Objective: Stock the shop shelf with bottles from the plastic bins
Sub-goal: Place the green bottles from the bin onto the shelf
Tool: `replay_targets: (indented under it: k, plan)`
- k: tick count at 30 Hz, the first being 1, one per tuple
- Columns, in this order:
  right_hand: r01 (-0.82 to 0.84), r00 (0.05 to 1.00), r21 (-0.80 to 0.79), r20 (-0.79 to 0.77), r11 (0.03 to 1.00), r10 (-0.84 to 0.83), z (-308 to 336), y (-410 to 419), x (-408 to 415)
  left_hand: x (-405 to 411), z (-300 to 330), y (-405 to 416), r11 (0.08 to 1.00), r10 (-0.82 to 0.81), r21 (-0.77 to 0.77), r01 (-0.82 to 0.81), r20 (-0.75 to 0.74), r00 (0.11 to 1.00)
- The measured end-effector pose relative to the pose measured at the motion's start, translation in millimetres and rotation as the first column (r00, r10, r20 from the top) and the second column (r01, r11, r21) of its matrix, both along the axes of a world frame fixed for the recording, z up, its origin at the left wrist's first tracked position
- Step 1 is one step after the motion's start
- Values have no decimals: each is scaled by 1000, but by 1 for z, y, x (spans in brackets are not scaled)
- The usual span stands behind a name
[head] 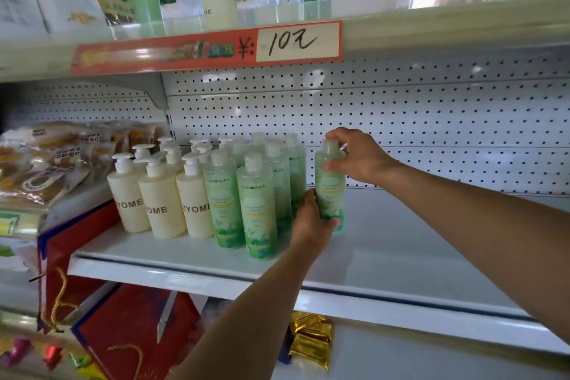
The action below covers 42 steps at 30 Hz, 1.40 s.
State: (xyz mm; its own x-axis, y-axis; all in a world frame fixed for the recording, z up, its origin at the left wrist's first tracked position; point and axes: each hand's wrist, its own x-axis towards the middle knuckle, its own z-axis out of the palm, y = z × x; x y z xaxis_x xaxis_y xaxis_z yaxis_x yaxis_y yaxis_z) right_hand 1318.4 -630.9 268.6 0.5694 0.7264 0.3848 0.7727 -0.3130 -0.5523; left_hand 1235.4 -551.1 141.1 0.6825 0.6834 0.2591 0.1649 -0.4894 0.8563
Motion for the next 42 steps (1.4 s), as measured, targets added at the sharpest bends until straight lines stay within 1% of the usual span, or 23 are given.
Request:
replay_targets:
  k: [3,10,15,19,21,23,28,31,33,36,39,42]
  plan:
    - [2,1000,7,2,1000,-2,0,2,2,4,2,3,1000,4,26,-3,-30,1000]
    - [37,999,-16,-2,999,-38,1,8,0,8,4,6,1000,11,16,-10,-49,999]
    - [55,998,-83,41,995,-51,1,2,-10,0,5,0,1000,27,16,-26,-75,997]
    - [126,992,40,-20,991,-125,-16,-20,-22,-27,4,-12,994,-13,107,28,-132,991]
    - [159,987,45,15,986,-159,-27,-35,-29,-44,5,-17,987,-35,152,58,-150,988]
    - [179,983,-1,45,984,-179,-37,-52,-40,-60,8,-22,977,-52,196,84,-164,985]
    - [205,958,-135,230,970,-170,-64,-92,-78,-105,11,-37,967,-77,239,90,-67,995]
    - [203,950,-155,269,967,-156,-84,-110,-105,-135,4,-48,961,-78,263,84,-35,996]
    - [192,952,-150,266,970,-148,-105,-122,-123,-153,-8,-54,966,-72,246,78,-32,997]
    - [179,967,-151,210,972,-145,-143,-135,-149,-179,-37,-62,971,-88,214,103,-79,993]
    - [176,981,-192,120,966,-155,-186,-145,-176,-200,-81,-69,981,-156,93,171,-150,976]
    - [148,988,-269,-8,952,-156,-236,-153,-195,-217,-131,-76,977,-210,-77,197,-240,948]
